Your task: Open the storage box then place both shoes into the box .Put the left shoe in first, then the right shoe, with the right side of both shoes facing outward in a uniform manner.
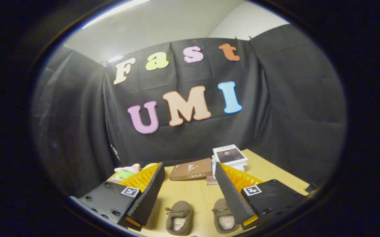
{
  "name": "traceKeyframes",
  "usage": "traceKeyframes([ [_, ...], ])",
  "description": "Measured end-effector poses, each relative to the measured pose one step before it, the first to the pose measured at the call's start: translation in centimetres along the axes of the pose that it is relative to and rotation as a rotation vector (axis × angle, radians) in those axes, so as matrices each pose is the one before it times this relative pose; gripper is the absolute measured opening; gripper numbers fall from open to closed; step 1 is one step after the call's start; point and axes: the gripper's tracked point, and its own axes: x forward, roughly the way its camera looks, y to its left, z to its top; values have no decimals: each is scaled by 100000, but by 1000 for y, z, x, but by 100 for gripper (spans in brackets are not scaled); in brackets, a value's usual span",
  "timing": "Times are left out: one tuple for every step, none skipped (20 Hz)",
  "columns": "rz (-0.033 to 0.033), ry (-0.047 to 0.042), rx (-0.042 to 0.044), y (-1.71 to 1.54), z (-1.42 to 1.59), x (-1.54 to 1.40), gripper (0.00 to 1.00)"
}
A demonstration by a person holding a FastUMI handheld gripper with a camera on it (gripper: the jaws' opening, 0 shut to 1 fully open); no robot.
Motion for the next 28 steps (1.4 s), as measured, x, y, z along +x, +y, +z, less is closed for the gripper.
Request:
traceKeyframes([
  [770, 1987, 4498, 51, -496, 82, 100],
  [753, 2244, 5015, 147, -537, 130, 100],
  [1282, 2668, 5726, 113, -589, 156, 100],
  [1382, 3041, 6378, 224, -723, 228, 100],
  [1712, 3560, 6955, 169, -985, 234, 100],
  [1681, 3987, 7266, 212, -1031, 290, 100],
  [1690, 4019, 7071, 282, -1232, 319, 100],
  [1266, 3860, 6551, 89, -1216, 249, 100],
  [973, 2751, 6000, -145, -1035, 493, 100],
  [829, 2704, 5319, -178, -970, 616, 100],
  [601, 3323, 5017, -243, -1226, 536, 100],
  [316, 3957, 5216, -442, -1436, 507, 100],
  [563, 4614, 5159, -495, -1762, 200, 100],
  [172, 4373, 5111, -494, -1682, 397, 100],
  [543, 3709, 4586, -283, -1450, 386, 100],
  [386, 3631, 4148, -289, -1222, 462, 100],
  [564, 3615, 3833, -187, -1403, 258, 100],
  [493, 3485, 3994, -256, -999, 472, 100],
  [138, 3717, 3963, -442, -1133, 475, 100],
  [-81, 3440, 4422, -494, -869, 543, 100],
  [204, 2463, 3499, -411, -871, 174, 100],
  [-530, 2186, 2987, -569, -610, 395, 100],
  [-239, 1833, 2485, -522, -840, 515, 100],
  [-636, 1822, 2041, -601, -359, 559, 100],
  [-539, 1610, 1501, -408, -466, 266, 100],
  [-714, 1752, 885, -361, -634, 445, 100],
  [-660, 1892, 415, -353, -566, 232, 100],
  [-1058, 1900, -35, -419, -422, 512, 100],
])
